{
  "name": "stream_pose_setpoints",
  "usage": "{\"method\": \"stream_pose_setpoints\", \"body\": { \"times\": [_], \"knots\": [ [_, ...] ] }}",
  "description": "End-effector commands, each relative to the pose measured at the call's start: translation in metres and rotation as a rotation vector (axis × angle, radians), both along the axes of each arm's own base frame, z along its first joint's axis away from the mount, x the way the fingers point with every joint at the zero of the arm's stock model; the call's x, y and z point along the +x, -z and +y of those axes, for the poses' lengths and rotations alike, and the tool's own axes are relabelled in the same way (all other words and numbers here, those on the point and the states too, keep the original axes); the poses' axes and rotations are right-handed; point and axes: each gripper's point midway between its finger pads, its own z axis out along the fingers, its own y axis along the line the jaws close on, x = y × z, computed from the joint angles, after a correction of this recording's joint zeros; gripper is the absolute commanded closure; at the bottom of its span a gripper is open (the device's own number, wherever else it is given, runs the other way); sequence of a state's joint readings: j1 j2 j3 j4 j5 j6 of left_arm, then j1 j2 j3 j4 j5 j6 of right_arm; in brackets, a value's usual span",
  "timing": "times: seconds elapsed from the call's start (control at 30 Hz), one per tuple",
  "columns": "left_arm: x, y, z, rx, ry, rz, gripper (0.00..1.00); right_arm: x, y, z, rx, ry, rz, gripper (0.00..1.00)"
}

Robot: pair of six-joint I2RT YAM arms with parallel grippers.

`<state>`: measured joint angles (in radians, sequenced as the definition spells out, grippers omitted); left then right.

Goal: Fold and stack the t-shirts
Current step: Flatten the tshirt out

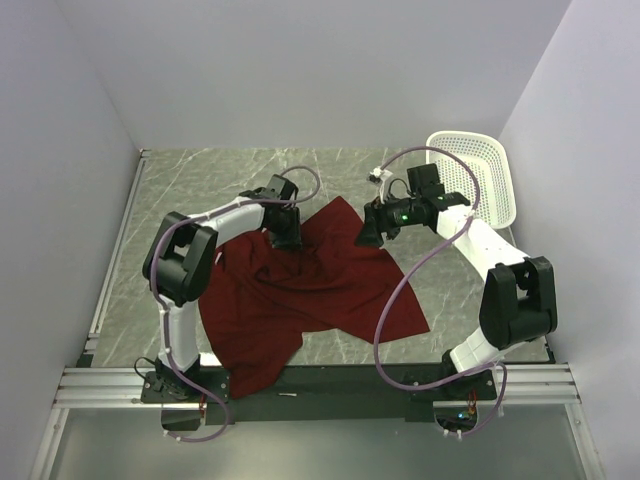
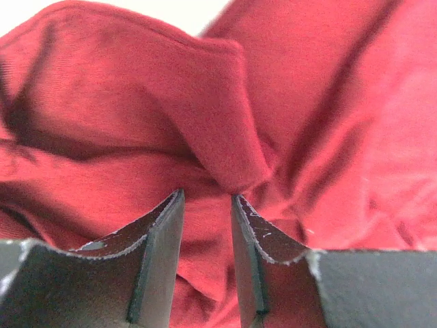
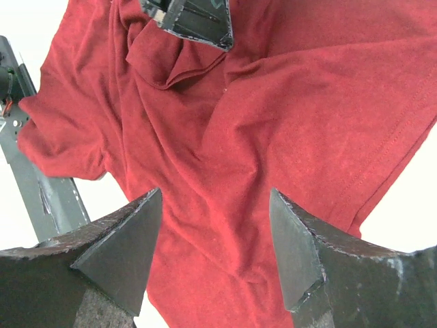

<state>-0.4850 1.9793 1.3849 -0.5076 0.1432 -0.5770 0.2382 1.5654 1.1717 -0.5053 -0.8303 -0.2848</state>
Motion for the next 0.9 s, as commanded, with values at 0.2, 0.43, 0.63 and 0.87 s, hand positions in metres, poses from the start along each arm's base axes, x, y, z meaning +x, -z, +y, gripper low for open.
{"method": "stream_pose_setpoints", "body": {
  "times": [0.2,0.43,0.63,0.87],
  "knots": [
    [0.001,-0.008,0.004,0.14,0.031,-0.048,0.61,0.005,-0.012,-0.002,0.032,0.0,-0.03,0.3],
    [-0.011,-0.067,0.016,0.167,0.046,-0.227,0.52,0.006,-0.013,-0.006,0.037,0.006,-0.032,0.3],
    [-0.054,-0.073,0.054,0.229,0.066,-0.244,0.46,0.005,-0.01,-0.006,0.039,0.004,-0.022,0.3],
    [-0.087,-0.047,0.044,0.096,-0.002,-0.109,0.56,0.007,-0.009,-0.009,0.034,0.011,-0.022,0.3]
  ]
}}
